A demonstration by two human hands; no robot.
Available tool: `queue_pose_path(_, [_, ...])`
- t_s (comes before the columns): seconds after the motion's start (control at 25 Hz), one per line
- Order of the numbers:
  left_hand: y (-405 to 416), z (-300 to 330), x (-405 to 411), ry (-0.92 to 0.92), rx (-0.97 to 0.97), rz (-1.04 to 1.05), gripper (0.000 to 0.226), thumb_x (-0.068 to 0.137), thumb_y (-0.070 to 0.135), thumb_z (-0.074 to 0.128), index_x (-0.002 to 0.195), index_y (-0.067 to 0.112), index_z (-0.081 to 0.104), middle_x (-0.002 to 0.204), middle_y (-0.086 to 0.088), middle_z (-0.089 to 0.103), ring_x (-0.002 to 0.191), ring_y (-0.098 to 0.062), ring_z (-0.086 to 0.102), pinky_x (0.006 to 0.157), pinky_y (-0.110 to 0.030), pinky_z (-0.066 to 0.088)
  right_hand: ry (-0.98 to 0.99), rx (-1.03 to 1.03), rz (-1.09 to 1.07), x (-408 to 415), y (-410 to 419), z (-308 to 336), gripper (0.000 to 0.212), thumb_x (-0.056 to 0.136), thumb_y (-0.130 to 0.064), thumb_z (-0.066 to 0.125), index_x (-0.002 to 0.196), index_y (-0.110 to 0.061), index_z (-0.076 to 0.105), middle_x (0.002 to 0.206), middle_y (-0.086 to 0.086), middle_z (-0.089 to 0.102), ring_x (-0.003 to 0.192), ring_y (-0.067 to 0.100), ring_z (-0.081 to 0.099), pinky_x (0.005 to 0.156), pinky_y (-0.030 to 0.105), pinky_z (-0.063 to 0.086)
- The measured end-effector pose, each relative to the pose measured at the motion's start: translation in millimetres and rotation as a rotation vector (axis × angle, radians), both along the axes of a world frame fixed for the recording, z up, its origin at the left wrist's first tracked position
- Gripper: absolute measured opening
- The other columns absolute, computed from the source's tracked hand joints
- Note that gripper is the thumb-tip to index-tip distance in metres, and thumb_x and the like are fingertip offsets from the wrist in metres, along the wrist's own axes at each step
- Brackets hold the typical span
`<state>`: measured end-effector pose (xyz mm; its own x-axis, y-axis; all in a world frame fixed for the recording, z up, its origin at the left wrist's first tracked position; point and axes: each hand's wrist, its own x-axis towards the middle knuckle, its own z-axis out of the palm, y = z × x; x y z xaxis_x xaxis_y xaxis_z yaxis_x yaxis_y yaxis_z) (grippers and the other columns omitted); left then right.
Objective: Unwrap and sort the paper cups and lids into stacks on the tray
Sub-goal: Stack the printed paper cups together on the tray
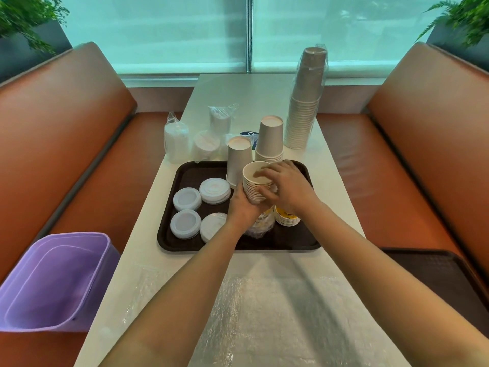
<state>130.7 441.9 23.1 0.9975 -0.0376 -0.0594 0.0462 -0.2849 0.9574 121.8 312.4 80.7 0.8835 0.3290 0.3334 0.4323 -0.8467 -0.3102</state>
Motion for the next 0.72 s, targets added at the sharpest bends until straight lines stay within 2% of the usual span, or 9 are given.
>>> queue_pose_path(0.04, [-1,0,0,0.002,0.009,-0.001,0.082,0.067,0.016,0.084,0.136,0.013,0.040,0.127,-0.004,0.054,0.114,-0.016,0.051,0.090,-0.023,0.040,0.050,-0.096,0.018,2,3,3,0.032,0.091,-0.029,0.054,0.117,-0.014,0.065,0.119,0.009,0.065,0.115,0.030,0.053,0.108,0.042,0.028])
queue_pose_path(0.12, [-1,0,1,0.016,0.025,0.006,0.079,0.067,0.016,0.084,0.133,0.014,0.041,0.122,-0.001,0.054,0.110,-0.014,0.051,0.087,-0.022,0.039,0.115,-0.147,0.013,2,7,9,0.029,0.094,-0.019,0.052,0.120,-0.012,0.064,0.119,0.013,0.065,0.113,0.032,0.054,0.101,0.038,0.035])
queue_pose_path(0.24, [-1,-4,4,0.032,0.015,0.007,0.074,0.065,0.017,0.085,0.127,0.017,0.045,0.119,0.000,0.057,0.109,-0.016,0.055,0.087,-0.023,0.041,0.021,0.000,-0.004,-1,11,21,0.027,0.094,-0.014,0.052,0.118,-0.009,0.064,0.113,0.016,0.066,0.104,0.036,0.058,0.085,0.038,0.044])
queue_pose_path(0.32, [0,-7,4,0.030,0.003,-0.007,0.075,0.064,0.017,0.085,0.127,0.018,0.044,0.121,0.000,0.057,0.111,-0.016,0.055,0.090,-0.025,0.042,-0.049,0.037,-0.010,1,12,34,0.037,0.093,-0.006,0.049,0.129,-0.014,0.056,0.123,0.014,0.061,0.112,0.036,0.055,0.090,0.040,0.043])
queue_pose_path(0.4, [0,-9,3,0.024,-0.016,-0.020,0.078,0.064,0.017,0.085,0.129,0.019,0.042,0.125,0.000,0.056,0.115,-0.018,0.053,0.092,-0.025,0.041,-0.040,-0.137,0.009,4,12,47,0.058,0.091,0.002,0.046,0.142,-0.027,0.042,0.132,0.010,0.051,0.124,0.032,0.043,0.103,0.044,0.035])
queue_pose_path(0.56, [-1,-4,1,0.049,0.071,-0.016,0.082,0.067,0.024,0.083,0.134,0.019,0.037,0.133,0.001,0.051,0.123,-0.017,0.047,0.094,-0.024,0.036,-0.031,-0.581,0.020,4,13,57,0.072,0.091,-0.002,0.052,0.149,-0.033,0.022,0.137,0.011,0.035,0.130,0.031,0.030,0.111,0.041,0.025])
queue_pose_path(0.64, [-1,-2,0,0.057,0.088,-0.016,0.083,0.068,0.026,0.083,0.136,0.019,0.035,0.135,0.001,0.048,0.126,-0.018,0.045,0.095,-0.025,0.036,-0.068,-0.681,0.005,4,13,51,0.079,0.089,-0.003,0.056,0.151,-0.032,0.014,0.139,0.015,0.029,0.131,0.033,0.027,0.113,0.043,0.023])
queue_pose_path(0.72, [0,-1,-1,0.064,0.092,-0.020,0.085,0.069,0.027,0.083,0.138,0.019,0.033,0.137,0.001,0.047,0.127,-0.018,0.044,0.097,-0.027,0.037,-0.125,-0.696,-0.012,6,11,48,0.082,0.087,-0.002,0.059,0.151,-0.029,0.015,0.137,0.020,0.030,0.128,0.037,0.030,0.111,0.046,0.025])
